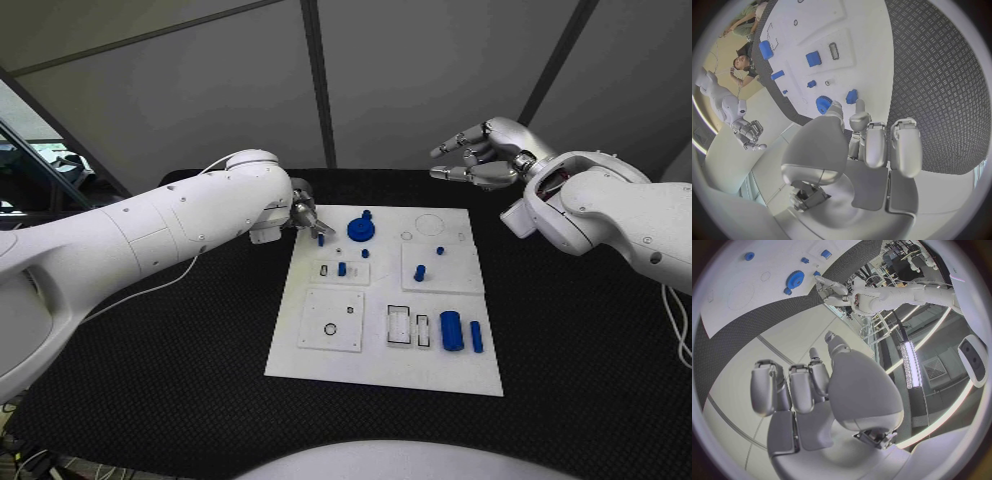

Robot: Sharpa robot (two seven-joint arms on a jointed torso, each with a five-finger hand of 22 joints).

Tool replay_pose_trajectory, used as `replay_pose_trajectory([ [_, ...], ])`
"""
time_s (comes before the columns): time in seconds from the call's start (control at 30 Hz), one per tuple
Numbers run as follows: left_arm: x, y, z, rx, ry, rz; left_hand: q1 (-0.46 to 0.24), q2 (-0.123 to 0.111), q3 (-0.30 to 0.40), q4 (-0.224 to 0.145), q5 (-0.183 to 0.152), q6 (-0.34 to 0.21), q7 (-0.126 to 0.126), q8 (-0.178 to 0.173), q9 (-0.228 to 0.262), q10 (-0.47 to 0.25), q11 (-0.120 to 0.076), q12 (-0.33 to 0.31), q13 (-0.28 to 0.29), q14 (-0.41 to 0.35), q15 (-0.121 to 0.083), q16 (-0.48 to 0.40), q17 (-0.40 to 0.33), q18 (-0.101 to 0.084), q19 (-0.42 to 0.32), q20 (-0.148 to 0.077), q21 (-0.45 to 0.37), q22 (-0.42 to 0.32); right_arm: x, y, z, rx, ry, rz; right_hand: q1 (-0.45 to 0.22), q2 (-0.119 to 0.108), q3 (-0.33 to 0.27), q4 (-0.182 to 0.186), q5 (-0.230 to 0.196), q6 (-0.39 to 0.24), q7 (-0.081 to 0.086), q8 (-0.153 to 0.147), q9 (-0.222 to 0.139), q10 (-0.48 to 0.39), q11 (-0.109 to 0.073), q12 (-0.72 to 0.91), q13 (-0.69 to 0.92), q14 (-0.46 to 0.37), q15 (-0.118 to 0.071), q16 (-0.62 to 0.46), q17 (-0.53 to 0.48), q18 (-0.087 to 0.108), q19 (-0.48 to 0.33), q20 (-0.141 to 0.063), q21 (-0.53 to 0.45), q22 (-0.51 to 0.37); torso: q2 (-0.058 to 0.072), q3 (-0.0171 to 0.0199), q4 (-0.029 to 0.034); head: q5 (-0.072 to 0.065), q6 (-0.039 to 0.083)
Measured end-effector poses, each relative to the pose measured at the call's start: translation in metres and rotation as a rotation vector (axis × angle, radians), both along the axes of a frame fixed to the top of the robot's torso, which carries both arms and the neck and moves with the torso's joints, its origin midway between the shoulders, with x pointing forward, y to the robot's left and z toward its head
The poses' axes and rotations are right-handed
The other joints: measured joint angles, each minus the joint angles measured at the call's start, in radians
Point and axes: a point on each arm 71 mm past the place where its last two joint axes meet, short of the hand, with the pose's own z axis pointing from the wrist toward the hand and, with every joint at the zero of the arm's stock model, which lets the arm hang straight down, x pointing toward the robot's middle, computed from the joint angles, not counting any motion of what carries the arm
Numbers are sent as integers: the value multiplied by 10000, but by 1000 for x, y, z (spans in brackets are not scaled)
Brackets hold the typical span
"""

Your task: Assemble the parts on the task board

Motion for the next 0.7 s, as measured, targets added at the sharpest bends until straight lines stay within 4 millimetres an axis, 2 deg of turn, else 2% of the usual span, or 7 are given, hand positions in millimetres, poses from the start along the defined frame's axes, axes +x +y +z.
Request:
replay_pose_trajectory([
  [0.7,0,1,-3,48,140,-42,399,153,103,-102,1,80,-61,40,-21,0,0,50,1,0,0,0,0,0,0,0,0,0,0,0,0,1,3,12,0,0,0,0,55,0,0,0,0,0,0,0,0,0,0,0,-1,-1,0,0,0,0,-5,-2,-6,-16,-60],
])
